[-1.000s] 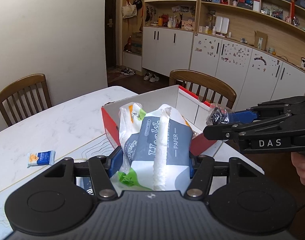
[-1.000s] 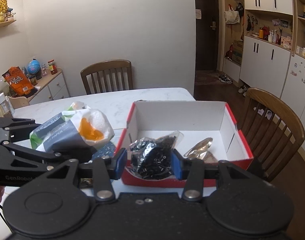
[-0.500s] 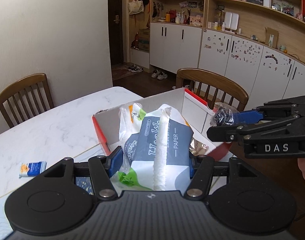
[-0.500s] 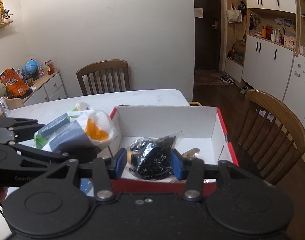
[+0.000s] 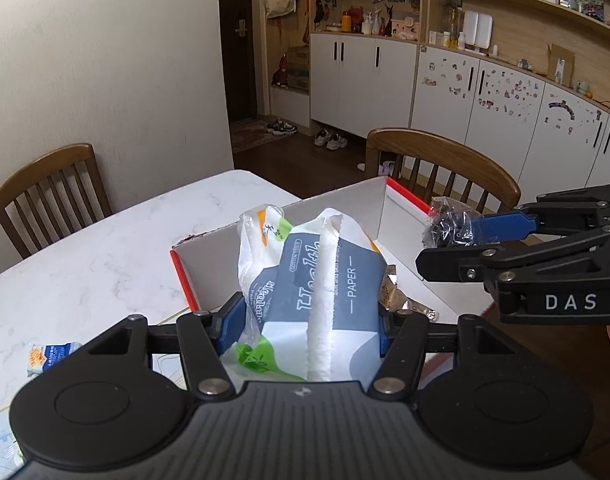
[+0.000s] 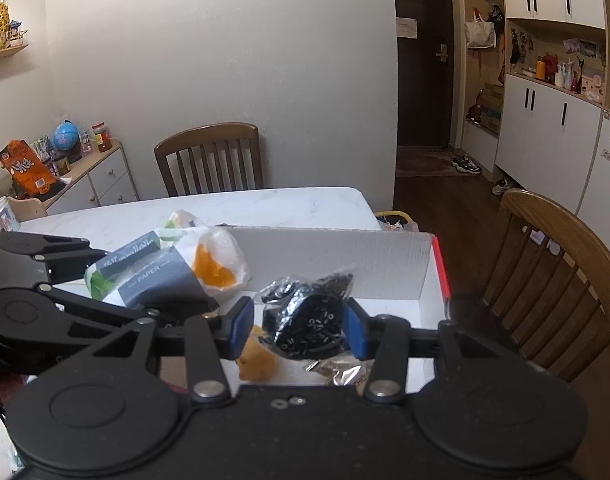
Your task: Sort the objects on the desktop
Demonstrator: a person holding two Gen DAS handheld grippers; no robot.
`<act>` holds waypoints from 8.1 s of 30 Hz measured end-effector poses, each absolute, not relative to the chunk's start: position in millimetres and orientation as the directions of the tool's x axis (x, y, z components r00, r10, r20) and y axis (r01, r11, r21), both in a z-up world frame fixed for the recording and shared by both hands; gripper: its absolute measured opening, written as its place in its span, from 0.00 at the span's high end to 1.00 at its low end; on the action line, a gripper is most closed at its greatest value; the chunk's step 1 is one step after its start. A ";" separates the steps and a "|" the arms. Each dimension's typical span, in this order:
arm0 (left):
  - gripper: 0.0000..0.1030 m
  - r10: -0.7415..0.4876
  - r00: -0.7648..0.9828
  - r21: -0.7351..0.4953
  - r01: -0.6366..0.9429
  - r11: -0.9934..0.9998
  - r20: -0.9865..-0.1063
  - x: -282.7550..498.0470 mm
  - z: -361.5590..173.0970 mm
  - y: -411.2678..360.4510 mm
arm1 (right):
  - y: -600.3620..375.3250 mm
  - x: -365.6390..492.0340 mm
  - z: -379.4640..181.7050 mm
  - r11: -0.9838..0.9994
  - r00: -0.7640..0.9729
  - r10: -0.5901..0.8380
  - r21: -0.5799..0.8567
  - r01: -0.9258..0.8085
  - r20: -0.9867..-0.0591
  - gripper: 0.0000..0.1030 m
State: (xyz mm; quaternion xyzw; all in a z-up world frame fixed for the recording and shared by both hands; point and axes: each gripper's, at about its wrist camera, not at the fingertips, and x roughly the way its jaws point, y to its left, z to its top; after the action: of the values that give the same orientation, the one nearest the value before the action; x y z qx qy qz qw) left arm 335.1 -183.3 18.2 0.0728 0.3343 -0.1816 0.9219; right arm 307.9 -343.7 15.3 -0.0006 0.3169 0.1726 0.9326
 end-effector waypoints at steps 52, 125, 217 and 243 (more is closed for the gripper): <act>0.39 -0.188 0.368 -0.006 0.443 0.896 -0.911 471.9 -75.9 -225.9 | -326.0 384.1 -61.5 0.914 0.462 0.286 0.094 -0.394 -0.840 0.54; 0.01 -0.344 0.653 -0.039 0.434 0.900 -0.674 308.9 48.8 -125.8 | -285.7 239.3 31.8 0.919 0.669 0.325 0.057 -0.389 -0.668 0.14; 0.00 0.006 0.696 -0.048 -0.058 0.997 -0.718 305.1 -105.0 102.9 | -95.4 247.1 -110.8 0.915 0.559 0.332 0.114 -0.388 -0.760 0.11; 0.11 0.071 0.708 -0.017 -0.117 0.993 -0.703 301.2 -125.2 123.3 | -89.1 251.5 -123.2 0.921 0.589 0.280 0.038 -0.389 -0.758 0.18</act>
State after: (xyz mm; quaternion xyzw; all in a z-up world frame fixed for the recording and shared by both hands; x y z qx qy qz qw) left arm 301.2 123.3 -125.2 -0.0301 0.3788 0.0508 0.9236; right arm 251.5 -89.1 -123.2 -0.0659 0.4126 0.1881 0.8888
